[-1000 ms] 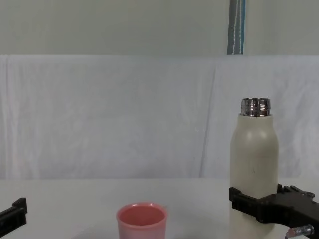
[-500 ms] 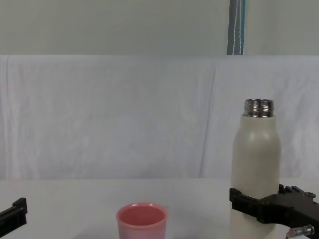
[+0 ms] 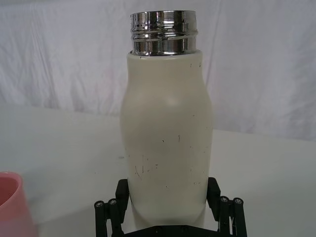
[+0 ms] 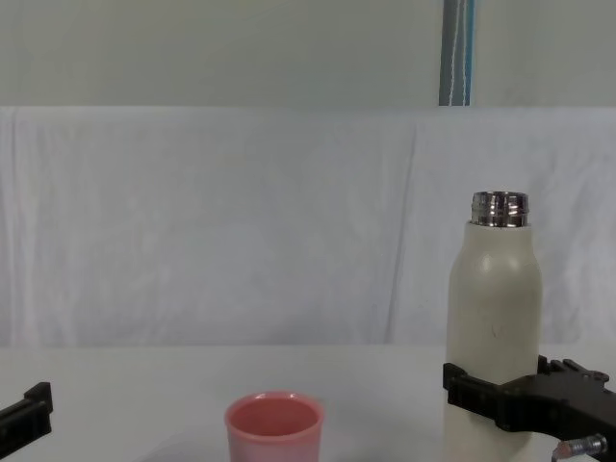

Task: Grasp the thermos with one hand and pour water into the cup lid.

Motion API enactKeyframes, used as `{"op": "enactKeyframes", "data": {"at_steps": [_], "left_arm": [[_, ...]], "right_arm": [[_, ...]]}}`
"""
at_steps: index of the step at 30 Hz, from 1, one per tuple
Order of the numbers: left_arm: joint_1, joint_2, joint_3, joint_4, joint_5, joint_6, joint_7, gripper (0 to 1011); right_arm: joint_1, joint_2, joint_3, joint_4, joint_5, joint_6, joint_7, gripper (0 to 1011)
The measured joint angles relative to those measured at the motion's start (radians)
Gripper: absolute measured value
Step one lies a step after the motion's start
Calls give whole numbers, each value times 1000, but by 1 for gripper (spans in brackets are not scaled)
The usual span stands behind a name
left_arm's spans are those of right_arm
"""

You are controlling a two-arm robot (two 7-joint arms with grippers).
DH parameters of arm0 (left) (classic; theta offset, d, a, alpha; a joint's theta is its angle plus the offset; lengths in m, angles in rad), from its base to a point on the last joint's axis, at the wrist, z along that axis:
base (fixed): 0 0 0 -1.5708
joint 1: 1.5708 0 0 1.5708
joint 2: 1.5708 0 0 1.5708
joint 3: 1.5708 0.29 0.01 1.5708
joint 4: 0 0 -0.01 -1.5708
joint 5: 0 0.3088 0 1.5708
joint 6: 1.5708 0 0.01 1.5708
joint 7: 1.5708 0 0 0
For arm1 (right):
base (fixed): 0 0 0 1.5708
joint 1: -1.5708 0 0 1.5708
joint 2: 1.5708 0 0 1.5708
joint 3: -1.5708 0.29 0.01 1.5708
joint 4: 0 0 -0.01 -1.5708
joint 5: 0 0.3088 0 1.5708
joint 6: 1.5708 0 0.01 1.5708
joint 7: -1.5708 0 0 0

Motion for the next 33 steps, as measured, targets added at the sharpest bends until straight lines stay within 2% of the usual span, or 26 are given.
{"op": "enactKeyframes", "data": {"at_steps": [33], "left_arm": [[0, 0, 0, 0, 0, 0, 0, 1001]], "right_arm": [[-10, 3, 2, -15, 0, -3, 2, 1000]]}}
